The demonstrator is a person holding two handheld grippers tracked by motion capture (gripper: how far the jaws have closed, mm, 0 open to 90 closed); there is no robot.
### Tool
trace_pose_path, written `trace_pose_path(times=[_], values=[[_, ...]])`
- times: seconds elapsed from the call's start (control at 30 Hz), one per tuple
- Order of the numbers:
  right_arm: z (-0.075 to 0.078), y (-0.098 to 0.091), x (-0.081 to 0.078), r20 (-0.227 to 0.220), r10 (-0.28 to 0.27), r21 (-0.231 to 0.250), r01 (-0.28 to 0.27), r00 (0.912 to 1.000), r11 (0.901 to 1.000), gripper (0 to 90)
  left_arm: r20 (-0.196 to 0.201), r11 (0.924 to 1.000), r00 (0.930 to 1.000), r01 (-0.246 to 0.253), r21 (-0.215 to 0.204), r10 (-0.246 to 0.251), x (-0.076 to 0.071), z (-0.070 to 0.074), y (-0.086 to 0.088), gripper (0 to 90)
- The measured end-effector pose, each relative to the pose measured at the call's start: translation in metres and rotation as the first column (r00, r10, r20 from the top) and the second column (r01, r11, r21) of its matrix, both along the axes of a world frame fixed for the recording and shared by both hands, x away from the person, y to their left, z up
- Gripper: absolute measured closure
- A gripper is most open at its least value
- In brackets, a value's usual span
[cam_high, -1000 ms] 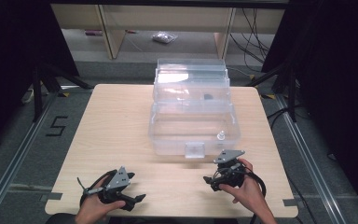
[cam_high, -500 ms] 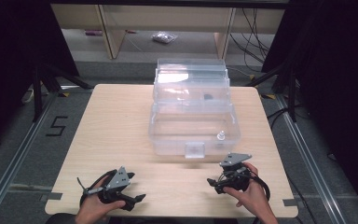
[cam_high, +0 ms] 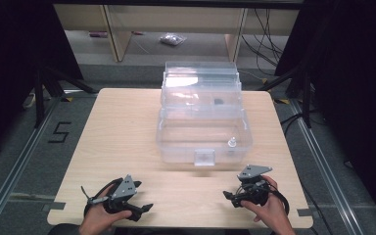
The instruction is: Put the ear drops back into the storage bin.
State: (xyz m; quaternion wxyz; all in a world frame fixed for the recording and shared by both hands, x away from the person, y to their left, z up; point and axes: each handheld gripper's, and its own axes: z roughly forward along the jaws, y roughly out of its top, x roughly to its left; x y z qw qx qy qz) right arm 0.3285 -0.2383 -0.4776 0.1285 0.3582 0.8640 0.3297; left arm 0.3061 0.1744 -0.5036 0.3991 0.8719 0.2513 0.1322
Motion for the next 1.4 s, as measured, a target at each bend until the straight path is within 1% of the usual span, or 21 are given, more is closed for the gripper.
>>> trace_pose_path(times=[0.03, 0.07, 0.1, 0.13, 0.2, 0.23, 0.27, 0.37, 0.43, 0.5, 0.53, 0.6, 0.63, 0.7, 0.83, 0.9, 1.0, 1.03, 1.1, 1.33, 1.4], values=[[0.001, -0.002, -0.001, -0.023, -0.004, -0.005, 0.004, 0.9997, 1.0000, 20.6, 0.000, 1.0000, 1.0000, -0.001, 0.000, 0.001, 0.000, 0.000, 0.000, 15.2], [0.000, -0.003, -0.001, -0.010, 0.010, 0.002, -0.010, 0.9999, 1.0000, 20.6, -0.002, 1.0000, 1.0000, 0.002, -0.002, -0.002, 0.000, 0.000, 0.000, 15.2], [-0.001, -0.004, -0.003, -0.014, -0.013, 0.014, 0.013, 0.9998, 0.9998, 20.4, -0.002, 1.0000, 1.0000, 0.002, -0.001, -0.002, 0.000, 0.000, 0.000, 15.2], [0.000, -0.006, -0.004, -0.024, -0.012, 0.000, 0.012, 0.9996, 0.9999, 20.0, -0.002, 1.0000, 1.0000, 0.003, -0.001, -0.003, 0.000, 0.000, 0.000, 15.2], [-0.003, -0.008, -0.005, -0.004, -0.008, 0.018, 0.008, 1.0000, 0.9998, 19.9, -0.002, 1.0000, 1.0000, 0.002, -0.002, -0.002, 0.000, 0.000, 0.000, 15.2], [-0.001, -0.009, -0.007, -0.036, -0.023, 0.007, 0.024, 0.9991, 0.9997, 19.7, -0.002, 1.0000, 1.0000, 0.002, -0.001, -0.002, 0.000, 0.000, 0.000, 15.2], [-0.004, -0.009, -0.007, -0.014, -0.025, 0.023, 0.025, 0.9996, 0.9994, 19.5, -0.001, 1.0000, 1.0000, 0.002, -0.001, -0.002, 0.000, 0.000, 0.000, 15.2], [-0.003, -0.013, -0.010, -0.042, -0.037, 0.013, 0.037, 0.9984, 0.9992, 19.4, -0.001, 1.0000, 1.0000, 0.002, -0.001, -0.002, 0.000, 0.000, 0.000, 15.2], [-0.004, -0.015, -0.009, -0.015, -0.027, 0.008, 0.027, 0.9995, 0.9996, 19.5, -0.001, 1.0000, 1.0000, 0.003, 0.000, -0.003, 0.000, 0.000, 0.000, 15.2], [-0.005, -0.015, -0.011, -0.043, -0.052, 0.027, 0.053, 0.9978, 0.9983, 19.3, -0.002, 1.0000, 1.0000, 0.002, -0.001, -0.002, 0.000, 0.000, 0.000, 15.2], [-0.007, -0.015, -0.010, -0.007, -0.043, 0.036, 0.043, 0.9990, 0.9984, 19.3, -0.001, 1.0000, 1.0000, 0.002, 0.000, -0.002, 0.000, 0.000, 0.000, 15.2], [-0.007, -0.017, -0.011, -0.031, -0.037, 0.021, 0.038, 0.9988, 0.9991, 19.3, -0.001, 1.0000, 1.0000, 0.002, 0.000, -0.002, 0.000, 0.000, 0.000, 15.2], [-0.009, -0.016, -0.012, -0.017, -0.052, 0.033, 0.052, 0.9985, 0.9981, 19.3, 0.000, 1.0000, 1.0000, 0.003, 0.000, -0.003, 0.000, 0.000, 0.000, 15.2], [-0.008, -0.018, -0.011, -0.010, -0.032, 0.018, 0.032, 0.9994, 0.9993, 19.3, 0.000, 1.0000, 1.0000, 0.003, -0.001, -0.003, 0.000, 0.000, 0.000, 15.2], [-0.009, -0.019, -0.010, -0.013, -0.027, 0.011, 0.027, 0.9996, 0.9996, 19.2, 0.009, 0.9999, 0.9999, 0.012, 0.005, -0.012, 0.001, 0.000, 0.000, 15.1], [-0.011, -0.017, -0.012, -0.035, -0.052, 0.019, 0.052, 0.9981, 0.9984, 19.1, 0.009, 0.9999, 0.9999, 0.012, 0.005, -0.012, 0.001, 0.000, 0.000, 15.2], [-0.011, -0.016, -0.011, -0.045, -0.038, 0.009, 0.039, 0.9982, 0.9992, 19.0, 0.008, 0.9999, 0.9999, 0.010, 0.002, -0.010, 0.001, 0.000, 0.000, 15.1], [-0.014, -0.016, -0.011, -0.017, -0.038, 0.014, 0.038, 0.9991, 0.9992, 19.0, 0.006, 0.9999, 0.9999, 0.010, 0.000, -0.010, 0.001, 0.000, 0.000, 15.2], [-0.013, -0.015, -0.011, -0.037, -0.041, 0.014, 0.041, 0.9985, 0.9990, 18.9, 0.007, 1.0000, 0.9999, 0.008, 0.002, -0.008, 0.001, 0.000, 0.000, 15.1], [-0.014, -0.017, -0.009, -0.024, -0.038, 0.004, 0.038, 0.9990, 0.9993, 18.8, -0.001, 1.0000, 1.0000, 0.002, -0.002, -0.002, 0.000, -0.001, -0.001, 15.1], [-0.014, -0.015, -0.011, -0.053, -0.056, 0.012, 0.057, 0.9970, 0.9983, 18.7, 0.001, 0.9999, 1.0000, 0.005, 0.011, -0.005, 0.001, 0.000, 0.000, 15.1]])
